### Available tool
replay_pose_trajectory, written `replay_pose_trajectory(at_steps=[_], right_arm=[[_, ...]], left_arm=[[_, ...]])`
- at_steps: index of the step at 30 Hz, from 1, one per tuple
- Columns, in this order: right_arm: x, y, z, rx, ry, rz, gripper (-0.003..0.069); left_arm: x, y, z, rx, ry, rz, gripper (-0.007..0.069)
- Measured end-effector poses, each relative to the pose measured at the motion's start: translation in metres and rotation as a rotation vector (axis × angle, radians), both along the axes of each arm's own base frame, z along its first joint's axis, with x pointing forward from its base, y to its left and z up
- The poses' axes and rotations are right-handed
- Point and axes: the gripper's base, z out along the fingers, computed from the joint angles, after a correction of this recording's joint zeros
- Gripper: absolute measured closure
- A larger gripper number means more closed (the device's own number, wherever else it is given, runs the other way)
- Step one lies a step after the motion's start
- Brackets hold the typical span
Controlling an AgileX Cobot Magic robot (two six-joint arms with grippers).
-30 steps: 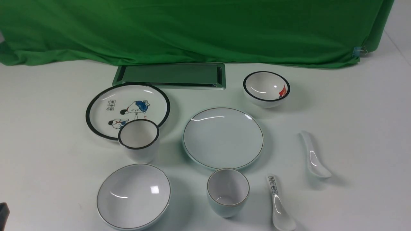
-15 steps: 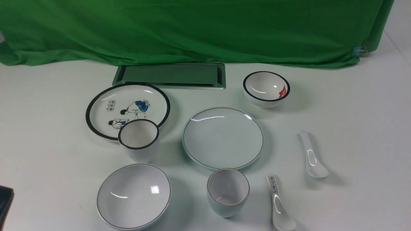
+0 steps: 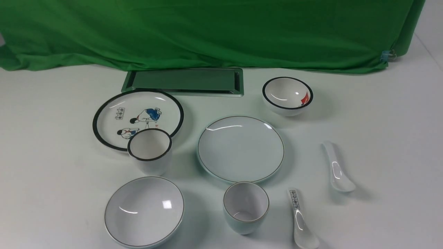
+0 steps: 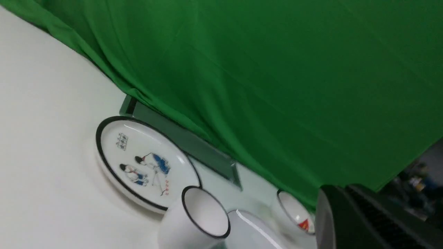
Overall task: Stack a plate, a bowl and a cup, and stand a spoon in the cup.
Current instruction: Use the left arm to grab a blue rice bowl
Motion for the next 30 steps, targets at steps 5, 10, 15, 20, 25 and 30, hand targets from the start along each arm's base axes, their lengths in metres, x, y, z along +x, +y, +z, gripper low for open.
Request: replay_pose_trajectory(at_steps=[5, 10, 15, 20, 25, 30], right_arm=[[0.019, 0.005, 0.052, -0.261, -0.037, 0.09, 0.0622], [0.052, 0.016, 0.11, -0.605, 0.072, 0.263, 0.0645], [0.09, 0.029, 0.119, -0.753, 0.423, 0.519, 0.0644], [0.116, 0.046, 0.103, -0.785, 0.589, 0.68, 0.0642], [0.123, 0.063, 0.093, -0.814, 0.614, 0.774, 0.0636], [0.124, 0.069, 0.093, -0.842, 0.572, 0.798, 0.0629]], left_arm=[[0.032, -0.001, 0.028, 0.284, 0.272, -0.11, 0.0653], [0.069, 0.0, 0.045, 0.57, 0.473, -0.272, 0.0652], [0.107, -0.015, 0.032, 0.711, 0.722, -0.467, 0.0628], [0.141, -0.036, -0.005, 0.747, 0.935, -0.544, 0.0539], [0.176, -0.046, -0.038, 0.691, 1.021, -0.509, 0.0395], [0.2, -0.051, -0.065, 0.676, 1.045, -0.488, 0.0254]])
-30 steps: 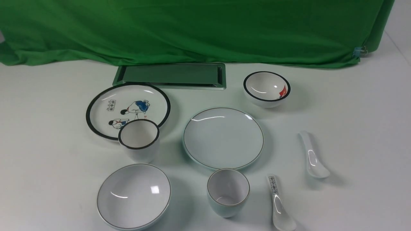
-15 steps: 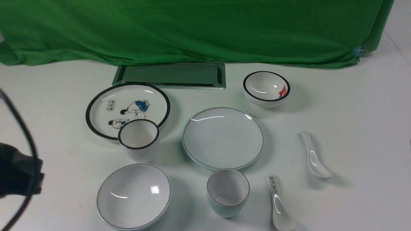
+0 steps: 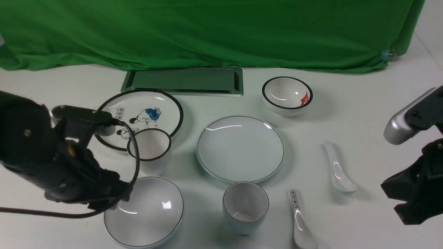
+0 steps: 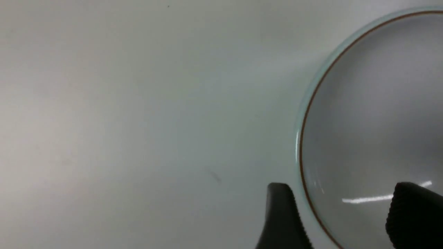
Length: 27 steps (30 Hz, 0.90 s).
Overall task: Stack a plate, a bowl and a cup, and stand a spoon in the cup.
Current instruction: Use the left arm to grab a blue rice bowl
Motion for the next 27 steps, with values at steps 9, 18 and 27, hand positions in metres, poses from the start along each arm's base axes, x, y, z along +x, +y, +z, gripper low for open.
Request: replay_pose_trajectory(at_steps=[9, 18, 27], right_arm=[[0.007, 0.002, 0.005, 0.026, -0.095, -0.012, 0.0618], [0.011, 0.002, 0.007, 0.039, -0.137, -0.019, 0.0608], [0.012, 0.002, 0.009, 0.045, -0.16, -0.023, 0.0597]], left_arm=[[0.025, -0.007, -0.051, 0.017, 0.097, 0.019, 0.0319], [0.026, -0.01, -0.043, -0.017, 0.083, 0.022, 0.0573], [0.008, -0.012, 0.043, -0.113, -0.11, -0.072, 0.0631]])
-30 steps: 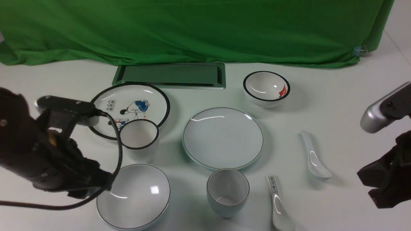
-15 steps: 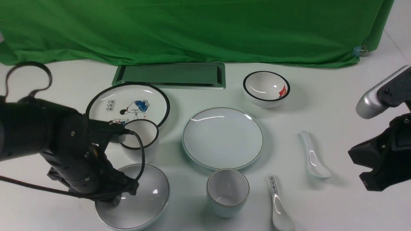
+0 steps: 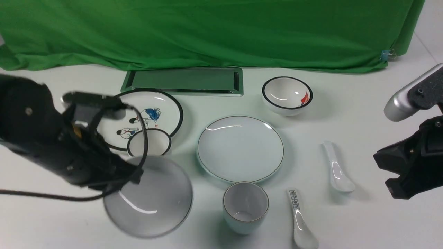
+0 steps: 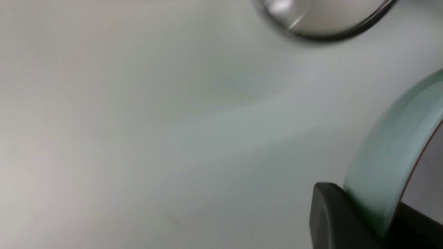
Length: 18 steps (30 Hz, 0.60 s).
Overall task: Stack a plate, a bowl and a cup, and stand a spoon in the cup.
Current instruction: Use the left arm to grab a blue rice bowl, then use the left arm to put the blue rice bowl into the blue large plate in the middle
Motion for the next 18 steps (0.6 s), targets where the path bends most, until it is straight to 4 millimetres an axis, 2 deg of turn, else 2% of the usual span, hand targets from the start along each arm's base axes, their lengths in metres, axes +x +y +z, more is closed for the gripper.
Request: replay_pose_trajectory(at_steps=[3, 5, 6, 8, 10, 11, 13, 18], right_arm=[[0.001, 0.0, 0.001, 0.006, -0.019, -0.003, 0.0594], [0.002, 0.0, 0.002, 0.008, -0.024, -0.004, 0.0594], [0.002, 0.0, 0.002, 0.009, -0.027, -0.004, 0.0594], [0.002, 0.0, 0.002, 0.009, -0.027, -0.004, 0.0594], [0.002, 0.0, 0.002, 0.009, -0.027, -0.004, 0.0594], [0.002, 0.0, 0.002, 0.009, -0.027, -0.004, 0.0594], [0.002, 0.0, 0.002, 0.009, -0.027, -0.004, 0.0589], [0.003, 0.0, 0.002, 0.009, -0.036, -0.006, 0.0587]], left_arm=[[0.013, -0.01, 0.032, -0.083, -0.099, -0.045, 0.0631], [0.021, -0.014, 0.041, -0.111, -0.119, -0.061, 0.0631], [0.034, -0.022, 0.047, -0.156, -0.132, -0.081, 0.0631], [0.055, -0.032, 0.048, -0.2, -0.13, -0.094, 0.0631], [0.077, -0.04, 0.039, -0.229, -0.106, -0.091, 0.0631], [0.08, -0.041, 0.038, -0.234, -0.102, -0.091, 0.0631], [0.108, -0.051, 0.018, -0.254, -0.05, -0.084, 0.0631], [0.144, -0.065, -0.02, -0.288, 0.048, -0.084, 0.0631]])
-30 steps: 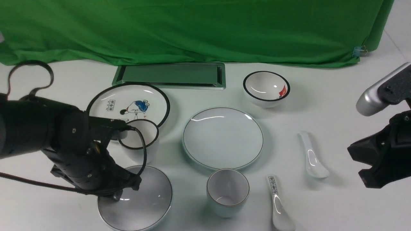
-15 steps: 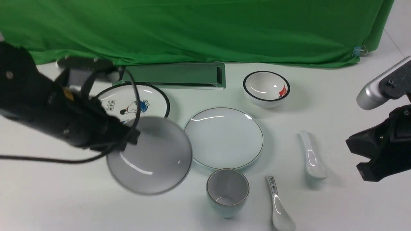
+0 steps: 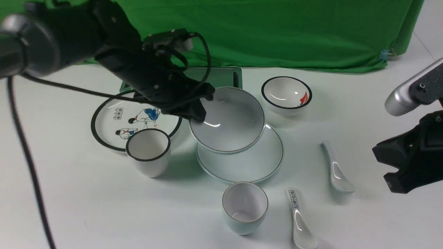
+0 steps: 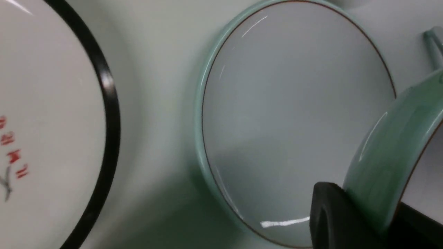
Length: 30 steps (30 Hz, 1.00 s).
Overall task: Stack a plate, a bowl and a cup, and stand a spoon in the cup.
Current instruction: Use the left arm to put the blue rice bowl into the blue large plate in the middle
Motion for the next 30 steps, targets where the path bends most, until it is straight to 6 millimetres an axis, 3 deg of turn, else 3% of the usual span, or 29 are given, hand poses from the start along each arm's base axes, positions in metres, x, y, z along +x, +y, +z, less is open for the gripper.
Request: replay_pose_trajectory(at_steps=[4, 10, 20, 24, 30], right_arm=[[0.002, 0.0, 0.002, 0.01, -0.032, -0.005, 0.0587], [0.006, 0.002, 0.002, 0.013, -0.043, -0.009, 0.0587], [0.021, 0.007, -0.018, -0.022, 0.048, -0.006, 0.0585], [0.025, 0.008, -0.022, -0.029, 0.065, -0.006, 0.0564], [0.035, 0.011, -0.019, -0.016, 0.075, -0.036, 0.0475]], left_arm=[[0.022, -0.007, -0.026, -0.011, 0.042, 0.006, 0.0631], [0.028, -0.013, -0.05, 0.01, 0.07, 0.002, 0.0631], [0.022, -0.036, -0.062, 0.125, 0.026, -0.084, 0.062], [0.025, -0.034, -0.062, 0.141, 0.002, -0.067, 0.0555], [0.028, -0.033, -0.058, 0.156, -0.023, -0.068, 0.0355]])
